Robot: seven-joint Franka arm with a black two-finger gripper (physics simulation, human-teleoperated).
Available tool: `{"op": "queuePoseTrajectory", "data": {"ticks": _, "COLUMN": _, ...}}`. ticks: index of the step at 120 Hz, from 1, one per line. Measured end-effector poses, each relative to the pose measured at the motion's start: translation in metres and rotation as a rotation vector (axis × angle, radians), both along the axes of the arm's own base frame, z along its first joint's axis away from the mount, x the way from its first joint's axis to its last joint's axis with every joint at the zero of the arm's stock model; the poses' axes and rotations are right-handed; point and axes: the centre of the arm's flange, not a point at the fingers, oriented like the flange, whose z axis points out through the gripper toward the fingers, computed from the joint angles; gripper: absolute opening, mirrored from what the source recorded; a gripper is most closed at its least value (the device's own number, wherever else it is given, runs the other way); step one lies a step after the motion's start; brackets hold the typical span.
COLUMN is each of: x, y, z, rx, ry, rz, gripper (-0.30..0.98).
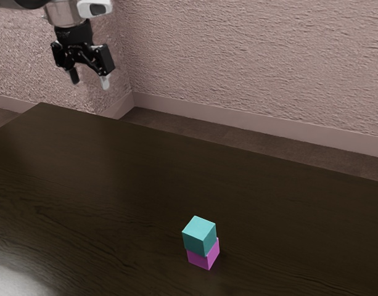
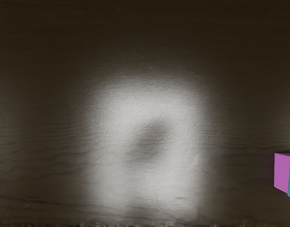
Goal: Pick up the blue block with one arm, and put the blue block on the table with one arm
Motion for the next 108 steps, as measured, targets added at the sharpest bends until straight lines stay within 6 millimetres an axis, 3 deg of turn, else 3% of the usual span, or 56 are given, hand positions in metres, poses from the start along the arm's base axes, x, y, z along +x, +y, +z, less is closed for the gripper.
{"op": "queuePoseTrajectory", "data": {"ticks": 23, "x": -0.003, "y": 0.026, "z": 0.001, "rx": -0.001, "ry": 0.011, "rz": 0.06, "gripper": 0.69}}
{"op": "queuePoseTrajectory", "data": {"ticks": 26, "x": -0.005, "y": 0.029, "z": 0.016, "rx": 0.003, "ry": -0.016, "rz": 0.067, "gripper": 0.69}}
{"op": "queuePoseTrajectory", "data": {"ticks": 35, "x": -0.025, "y": 0.033, "z": 0.093, "rx": 0.025, "ry": -0.147, "rz": 0.083, "gripper": 0.69}}
{"op": "queuePoseTrajectory", "data": {"ticks": 44, "x": -0.039, "y": 0.026, "z": 0.12, "rx": 0.032, "ry": -0.17, "rz": 0.076, "gripper": 0.69}}
{"op": "queuePoseTrajectory", "data": {"ticks": 56, "x": -0.042, "y": -0.007, "z": 0.121, "rx": 0.031, "ry": -0.143, "rz": 0.016, "gripper": 0.69}}
{"op": "queuePoseTrajectory", "data": {"ticks": 84, "x": -0.037, "y": -0.109, "z": 0.098, "rx": 0.026, "ry": -0.069, "rz": -0.177, "gripper": 0.69}}
{"op": "queuePoseTrajectory", "data": {"ticks": 103, "x": -0.052, "y": -0.164, "z": 0.097, "rx": 0.014, "ry": -0.065, "rz": -0.286, "gripper": 0.69}}
{"op": "queuePoseTrajectory", "data": {"ticks": 108, "x": -0.061, "y": -0.174, "z": 0.083, "rx": 0.017, "ry": -0.043, "rz": -0.311, "gripper": 0.69}}
